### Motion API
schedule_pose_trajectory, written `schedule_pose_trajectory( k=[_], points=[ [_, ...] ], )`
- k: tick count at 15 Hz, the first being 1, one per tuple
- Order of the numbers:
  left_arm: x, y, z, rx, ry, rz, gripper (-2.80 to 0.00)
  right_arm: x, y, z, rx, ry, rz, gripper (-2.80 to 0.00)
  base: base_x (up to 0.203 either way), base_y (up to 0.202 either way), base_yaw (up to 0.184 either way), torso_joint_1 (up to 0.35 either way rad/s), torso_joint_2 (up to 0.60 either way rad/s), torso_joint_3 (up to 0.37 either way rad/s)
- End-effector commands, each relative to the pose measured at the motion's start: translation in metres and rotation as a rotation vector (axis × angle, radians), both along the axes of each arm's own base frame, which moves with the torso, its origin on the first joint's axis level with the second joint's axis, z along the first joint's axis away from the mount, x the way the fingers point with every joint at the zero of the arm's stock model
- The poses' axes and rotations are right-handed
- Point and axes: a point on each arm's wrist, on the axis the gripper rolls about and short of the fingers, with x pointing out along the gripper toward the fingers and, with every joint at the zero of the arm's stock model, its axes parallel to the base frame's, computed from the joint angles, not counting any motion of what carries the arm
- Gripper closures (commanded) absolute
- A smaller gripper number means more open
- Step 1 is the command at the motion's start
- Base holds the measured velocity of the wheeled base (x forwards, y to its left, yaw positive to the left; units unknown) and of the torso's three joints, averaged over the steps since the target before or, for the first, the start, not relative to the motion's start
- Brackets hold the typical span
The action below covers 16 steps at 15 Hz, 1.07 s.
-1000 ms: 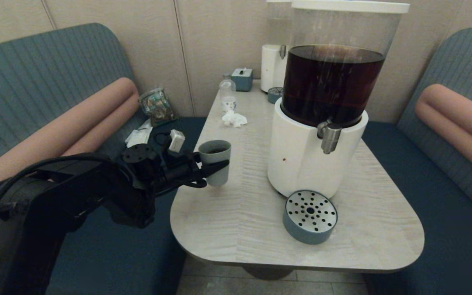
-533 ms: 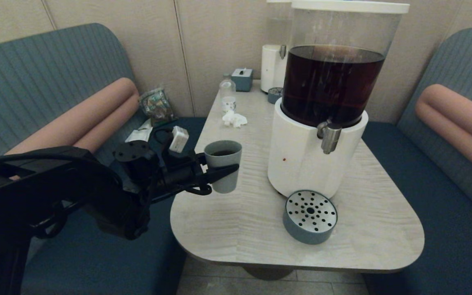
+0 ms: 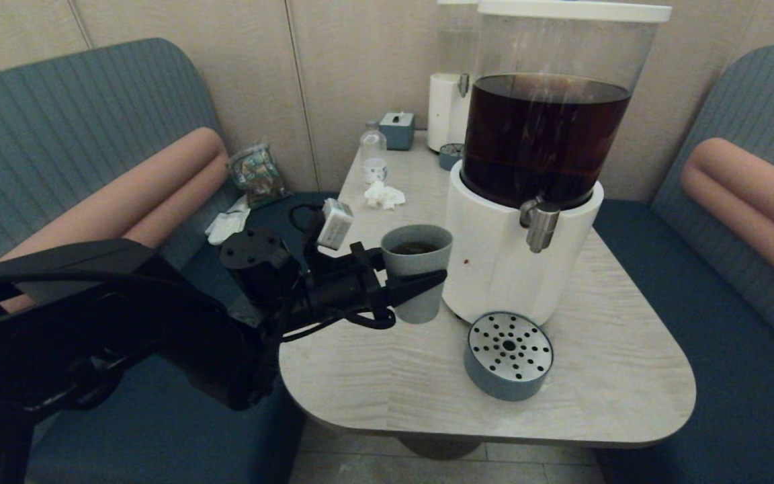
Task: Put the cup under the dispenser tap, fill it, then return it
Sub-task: Place it under the water dispenser
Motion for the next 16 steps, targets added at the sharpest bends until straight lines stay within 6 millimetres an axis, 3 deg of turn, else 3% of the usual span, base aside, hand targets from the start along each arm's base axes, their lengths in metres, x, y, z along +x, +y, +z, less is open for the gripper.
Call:
schedule_pose_trajectory(
  k=[1,10,16],
  points=[
    [-0.004,-0.02,-0.003,-0.009,-0.006,-0.046,0.0,0.0,0.0,0.0,-0.001,-0.003,0.001,0.0,0.0,0.0,0.0,0.0,0.0,0.0],
    [0.01,-0.07,-0.025,-0.037,-0.019,-0.105,0.0,0.0,0.0,0.0,-0.001,-0.003,0.001,0.0,0.0,0.0,0.0,0.0,0.0,0.0],
    [0.015,-0.09,-0.041,-0.045,-0.009,-0.122,0.0,0.0,0.0,0.0,-0.001,-0.002,0.001,0.0,0.0,0.0,0.0,0.0,0.0,0.0]
  ],
)
